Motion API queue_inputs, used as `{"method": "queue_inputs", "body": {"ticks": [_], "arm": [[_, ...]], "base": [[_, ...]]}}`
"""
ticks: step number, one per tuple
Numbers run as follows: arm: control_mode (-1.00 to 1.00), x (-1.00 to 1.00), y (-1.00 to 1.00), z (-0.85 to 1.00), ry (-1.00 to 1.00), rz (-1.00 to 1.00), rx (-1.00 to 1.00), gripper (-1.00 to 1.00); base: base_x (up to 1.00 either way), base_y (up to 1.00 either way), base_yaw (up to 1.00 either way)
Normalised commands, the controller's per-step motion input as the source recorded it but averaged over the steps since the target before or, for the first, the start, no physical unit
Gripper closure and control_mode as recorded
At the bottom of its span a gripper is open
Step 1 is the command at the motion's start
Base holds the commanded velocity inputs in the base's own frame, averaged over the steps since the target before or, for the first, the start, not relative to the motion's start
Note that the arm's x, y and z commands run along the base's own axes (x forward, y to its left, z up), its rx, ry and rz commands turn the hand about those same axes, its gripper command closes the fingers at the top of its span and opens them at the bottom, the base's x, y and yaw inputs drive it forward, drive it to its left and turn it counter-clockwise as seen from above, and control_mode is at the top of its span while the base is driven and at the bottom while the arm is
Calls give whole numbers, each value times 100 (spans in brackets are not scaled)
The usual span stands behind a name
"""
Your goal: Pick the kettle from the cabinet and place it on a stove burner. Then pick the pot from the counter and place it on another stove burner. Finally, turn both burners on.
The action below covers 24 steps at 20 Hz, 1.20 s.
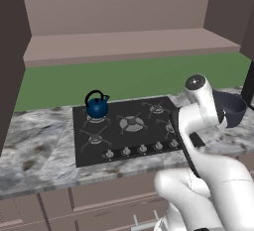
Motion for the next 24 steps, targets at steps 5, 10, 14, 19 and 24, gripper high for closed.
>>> {"method": "queue_inputs", "body": {"ticks": [5,10,14,19,24], "arm": [[-100,9,-29,0,7,-19,1,-100],[-100,3,-35,-1,2,-21,0,-100],[-100,0,-33,-17,-3,-22,0,-100],[-100,2,-29,-26,-9,-21,0,-100],[-100,17,-22,-21,-2,-18,0,-100]], "base": [[0,0,0],[0,0,0],[0,0,0],[0,0,0],[0,0,0]]}}
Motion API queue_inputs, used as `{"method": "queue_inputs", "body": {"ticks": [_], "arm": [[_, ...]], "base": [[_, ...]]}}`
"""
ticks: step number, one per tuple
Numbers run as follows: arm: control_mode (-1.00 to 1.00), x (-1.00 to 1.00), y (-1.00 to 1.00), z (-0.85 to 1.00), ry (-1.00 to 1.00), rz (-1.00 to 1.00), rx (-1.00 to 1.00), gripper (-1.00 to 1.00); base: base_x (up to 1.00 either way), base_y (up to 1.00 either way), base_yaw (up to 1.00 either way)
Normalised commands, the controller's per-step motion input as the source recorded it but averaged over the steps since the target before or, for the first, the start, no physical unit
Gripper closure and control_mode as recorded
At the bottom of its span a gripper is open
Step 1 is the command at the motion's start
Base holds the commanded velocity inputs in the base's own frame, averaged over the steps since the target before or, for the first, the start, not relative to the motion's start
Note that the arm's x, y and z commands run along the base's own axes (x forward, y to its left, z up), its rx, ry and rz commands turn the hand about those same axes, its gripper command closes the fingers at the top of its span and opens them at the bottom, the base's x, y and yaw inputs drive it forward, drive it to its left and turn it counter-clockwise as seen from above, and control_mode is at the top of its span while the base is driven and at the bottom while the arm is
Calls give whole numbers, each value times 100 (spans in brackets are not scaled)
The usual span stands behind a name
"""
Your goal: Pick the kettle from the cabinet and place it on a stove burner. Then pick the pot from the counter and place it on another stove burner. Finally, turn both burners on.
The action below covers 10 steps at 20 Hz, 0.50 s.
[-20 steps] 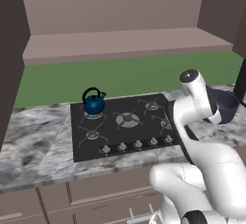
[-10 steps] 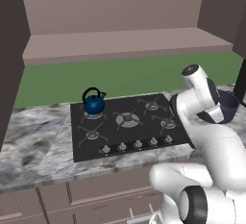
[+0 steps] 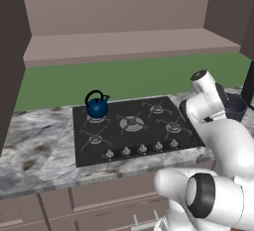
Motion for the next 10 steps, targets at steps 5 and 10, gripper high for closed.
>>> {"method": "queue_inputs", "body": {"ticks": [5,10], "arm": [[-100,34,-22,-11,-2,-15,0,-100],[-100,34,-24,-5,-2,-14,0,-100]], "base": [[0,0,0],[0,0,0]]}}
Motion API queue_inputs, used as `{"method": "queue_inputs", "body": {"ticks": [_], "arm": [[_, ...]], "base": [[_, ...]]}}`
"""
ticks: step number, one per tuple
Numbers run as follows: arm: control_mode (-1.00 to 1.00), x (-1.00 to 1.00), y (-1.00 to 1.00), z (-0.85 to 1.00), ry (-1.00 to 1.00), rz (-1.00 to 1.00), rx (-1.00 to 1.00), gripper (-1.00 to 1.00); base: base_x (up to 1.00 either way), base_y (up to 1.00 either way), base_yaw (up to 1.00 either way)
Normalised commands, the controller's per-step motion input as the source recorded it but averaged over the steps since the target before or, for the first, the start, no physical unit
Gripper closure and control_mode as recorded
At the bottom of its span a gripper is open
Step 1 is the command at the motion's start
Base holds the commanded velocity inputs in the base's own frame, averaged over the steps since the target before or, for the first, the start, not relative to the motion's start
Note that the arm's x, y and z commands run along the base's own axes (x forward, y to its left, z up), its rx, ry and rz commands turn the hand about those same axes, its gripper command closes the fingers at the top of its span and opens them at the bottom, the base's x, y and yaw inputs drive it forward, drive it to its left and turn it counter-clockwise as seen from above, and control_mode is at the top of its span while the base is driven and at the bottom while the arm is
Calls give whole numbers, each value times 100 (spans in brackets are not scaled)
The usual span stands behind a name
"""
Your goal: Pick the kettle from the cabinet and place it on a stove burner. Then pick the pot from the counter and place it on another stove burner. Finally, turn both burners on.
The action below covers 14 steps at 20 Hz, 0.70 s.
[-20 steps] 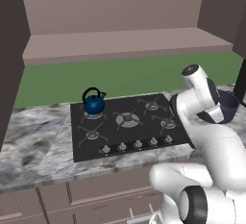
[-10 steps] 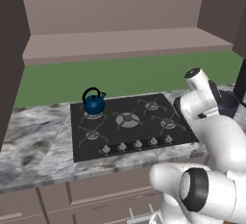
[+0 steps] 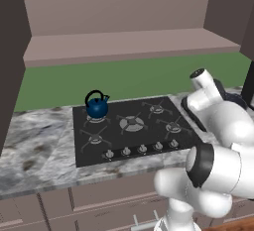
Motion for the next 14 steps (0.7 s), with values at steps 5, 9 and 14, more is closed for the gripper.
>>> {"method": "queue_inputs", "body": {"ticks": [5,9,14], "arm": [[-100,26,-28,-7,-3,-12,0,-100],[-100,26,-26,-10,-7,-8,0,-100],[-100,7,-20,-1,-3,-2,0,-100]], "base": [[0,0,0],[0,0,0],[0,0,0]]}}
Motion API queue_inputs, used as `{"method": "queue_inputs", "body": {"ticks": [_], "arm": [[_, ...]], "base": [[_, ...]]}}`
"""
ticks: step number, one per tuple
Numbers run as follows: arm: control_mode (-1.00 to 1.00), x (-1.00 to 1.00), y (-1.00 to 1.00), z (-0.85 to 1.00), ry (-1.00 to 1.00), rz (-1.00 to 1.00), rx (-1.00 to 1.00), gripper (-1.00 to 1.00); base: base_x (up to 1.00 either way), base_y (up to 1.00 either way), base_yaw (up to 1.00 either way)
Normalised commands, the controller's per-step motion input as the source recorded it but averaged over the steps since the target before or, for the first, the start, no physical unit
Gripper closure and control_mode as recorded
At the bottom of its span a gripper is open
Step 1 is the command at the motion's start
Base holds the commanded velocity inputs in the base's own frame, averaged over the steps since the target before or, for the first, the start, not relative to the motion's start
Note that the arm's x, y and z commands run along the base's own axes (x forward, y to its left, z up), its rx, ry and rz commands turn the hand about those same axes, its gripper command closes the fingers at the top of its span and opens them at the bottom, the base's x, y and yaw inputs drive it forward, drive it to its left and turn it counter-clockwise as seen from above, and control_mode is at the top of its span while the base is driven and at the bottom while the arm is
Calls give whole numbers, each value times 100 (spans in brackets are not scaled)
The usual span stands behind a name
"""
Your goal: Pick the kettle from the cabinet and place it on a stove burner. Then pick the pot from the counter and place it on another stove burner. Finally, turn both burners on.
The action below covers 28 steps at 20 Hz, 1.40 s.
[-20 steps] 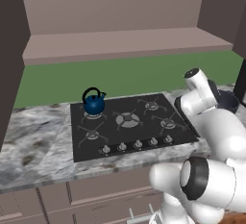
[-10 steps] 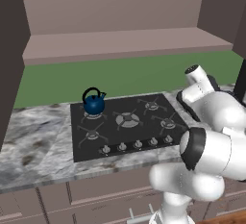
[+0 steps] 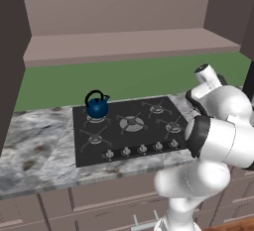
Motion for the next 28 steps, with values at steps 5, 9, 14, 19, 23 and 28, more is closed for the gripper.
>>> {"method": "queue_inputs", "body": {"ticks": [5,9,14,19,23,28], "arm": [[-100,46,-17,-11,0,0,0,-100],[-100,46,-14,-25,0,0,0,-100],[-100,40,-10,-31,-2,0,2,-100],[-100,45,-19,-15,-2,-2,2,-100],[-100,45,-23,-10,-4,-4,0,-100],[-100,32,-21,-16,-6,-4,0,-100]], "base": [[0,0,0],[0,0,0],[0,0,0],[0,0,0],[0,0,0],[0,0,0]]}}
